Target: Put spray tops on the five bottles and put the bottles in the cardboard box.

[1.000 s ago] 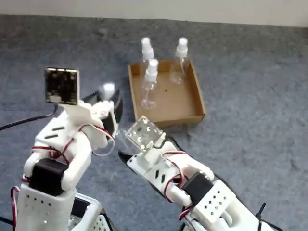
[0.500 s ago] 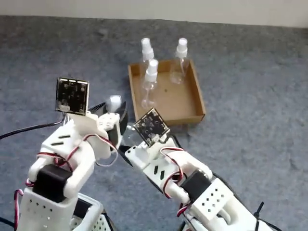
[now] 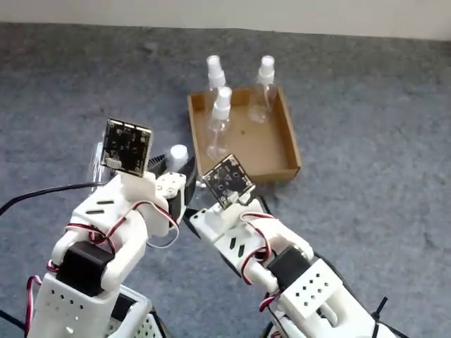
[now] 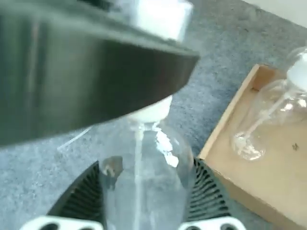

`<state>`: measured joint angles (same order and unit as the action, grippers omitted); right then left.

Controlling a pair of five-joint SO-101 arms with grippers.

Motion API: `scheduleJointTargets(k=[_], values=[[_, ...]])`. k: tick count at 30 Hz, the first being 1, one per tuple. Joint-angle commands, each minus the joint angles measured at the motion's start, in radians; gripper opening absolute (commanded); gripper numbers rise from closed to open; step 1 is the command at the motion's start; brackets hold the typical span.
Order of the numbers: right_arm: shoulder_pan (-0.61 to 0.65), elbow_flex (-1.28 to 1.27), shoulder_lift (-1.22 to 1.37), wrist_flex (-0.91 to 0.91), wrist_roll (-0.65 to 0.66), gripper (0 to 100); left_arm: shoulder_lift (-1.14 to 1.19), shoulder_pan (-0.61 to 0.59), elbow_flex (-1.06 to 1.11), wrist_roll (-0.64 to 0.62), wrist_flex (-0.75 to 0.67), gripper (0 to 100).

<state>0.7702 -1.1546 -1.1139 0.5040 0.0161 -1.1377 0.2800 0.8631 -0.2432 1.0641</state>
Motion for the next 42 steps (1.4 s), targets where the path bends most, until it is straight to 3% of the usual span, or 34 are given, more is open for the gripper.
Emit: scheduleJointTargets(k=[1, 6, 22, 26, 29, 35, 42], values=[[-0.085, 0.047, -0.033, -0.122, -0.017, 0.5, 0.008, 0.01, 0.11, 0.063, -0.032, 0], [-0.087, 0.045, -0.033, -0.134, -0.083, 0.5, 0.008, 0.012, 0.173, 0.063, -0.089, 0], [-0.134, -0.007, -0.038, -0.134, -0.086, 0.5, 0.008, 0.002, 0.133, 0.066, -0.08, 1], [-0.131, -0.007, -0.038, -0.134, -0.086, 0.5, 0.008, 0.001, 0.131, 0.066, -0.08, 8], [-0.131, -0.007, -0.038, -0.134, -0.086, 0.5, 0.008, -0.03, 0.13, 0.066, -0.086, 14], [-0.134, -0.008, -0.038, -0.134, -0.086, 0.5, 0.008, -0.154, 0.053, 0.064, -0.081, 15], [-0.136, -0.008, -0.035, -0.134, -0.086, 0.5, 0.008, -0.174, 0.048, 0.064, -0.081, 15]])
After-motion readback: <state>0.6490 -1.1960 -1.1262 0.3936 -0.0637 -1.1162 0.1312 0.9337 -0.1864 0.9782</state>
